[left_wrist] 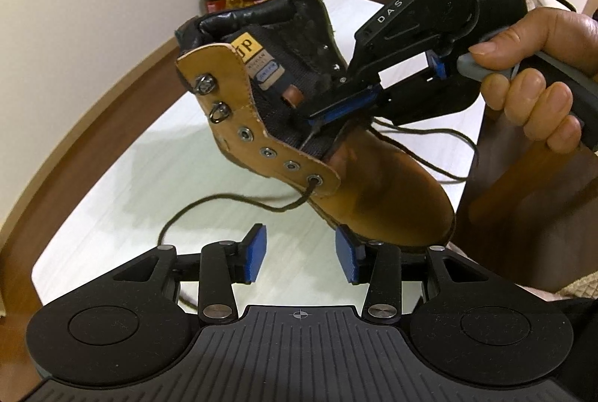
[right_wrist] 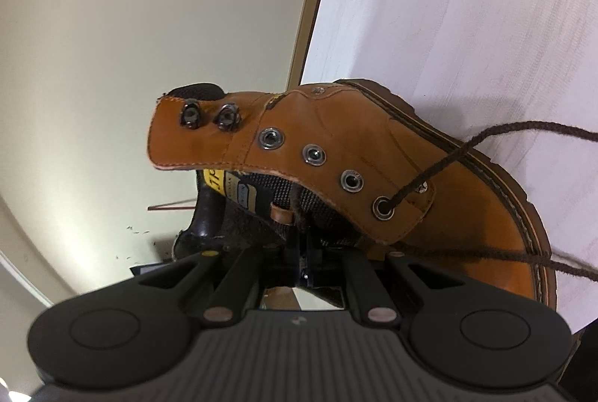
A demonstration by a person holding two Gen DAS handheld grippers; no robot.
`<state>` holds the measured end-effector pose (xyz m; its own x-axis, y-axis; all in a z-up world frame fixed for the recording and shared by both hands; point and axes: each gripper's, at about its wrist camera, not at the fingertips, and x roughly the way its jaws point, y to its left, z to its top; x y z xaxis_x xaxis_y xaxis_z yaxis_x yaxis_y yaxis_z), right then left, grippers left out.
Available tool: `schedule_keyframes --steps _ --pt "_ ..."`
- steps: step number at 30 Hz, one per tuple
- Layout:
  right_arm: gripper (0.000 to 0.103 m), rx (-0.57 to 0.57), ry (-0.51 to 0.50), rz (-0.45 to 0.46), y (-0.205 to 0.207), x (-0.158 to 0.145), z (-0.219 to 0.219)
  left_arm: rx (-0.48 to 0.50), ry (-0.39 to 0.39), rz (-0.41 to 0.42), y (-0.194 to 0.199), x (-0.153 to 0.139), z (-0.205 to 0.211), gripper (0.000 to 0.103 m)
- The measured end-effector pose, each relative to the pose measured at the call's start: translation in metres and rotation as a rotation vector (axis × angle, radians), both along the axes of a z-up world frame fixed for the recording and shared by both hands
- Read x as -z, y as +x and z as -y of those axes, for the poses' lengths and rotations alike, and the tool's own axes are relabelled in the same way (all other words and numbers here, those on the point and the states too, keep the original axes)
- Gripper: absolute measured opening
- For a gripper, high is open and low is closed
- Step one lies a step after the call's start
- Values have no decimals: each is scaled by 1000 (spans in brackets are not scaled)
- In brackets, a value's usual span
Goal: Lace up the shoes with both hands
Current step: 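Bring the open left tool to the lace at the boot eyelet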
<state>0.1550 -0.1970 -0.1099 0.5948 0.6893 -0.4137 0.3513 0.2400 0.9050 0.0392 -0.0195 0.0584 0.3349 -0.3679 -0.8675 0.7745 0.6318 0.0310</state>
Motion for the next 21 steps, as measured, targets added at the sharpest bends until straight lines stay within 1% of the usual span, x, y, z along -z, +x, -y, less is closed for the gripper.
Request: schedule_keyframes --steps 4,8,13,21 --pt "5 -19 7 -3 2 2 -2 -2 -2 3 1 0 0 47" --pt "5 -30 -18 -2 11 22 -13 -9 1 6 1 2 -1 47" --pt "5 -19 -69 9 14 19 -19 -15 4 8 0 4 -1 47" --pt "4 -26 -75 17 14 18 -19 -5 9 9 -1 4 -4 49"
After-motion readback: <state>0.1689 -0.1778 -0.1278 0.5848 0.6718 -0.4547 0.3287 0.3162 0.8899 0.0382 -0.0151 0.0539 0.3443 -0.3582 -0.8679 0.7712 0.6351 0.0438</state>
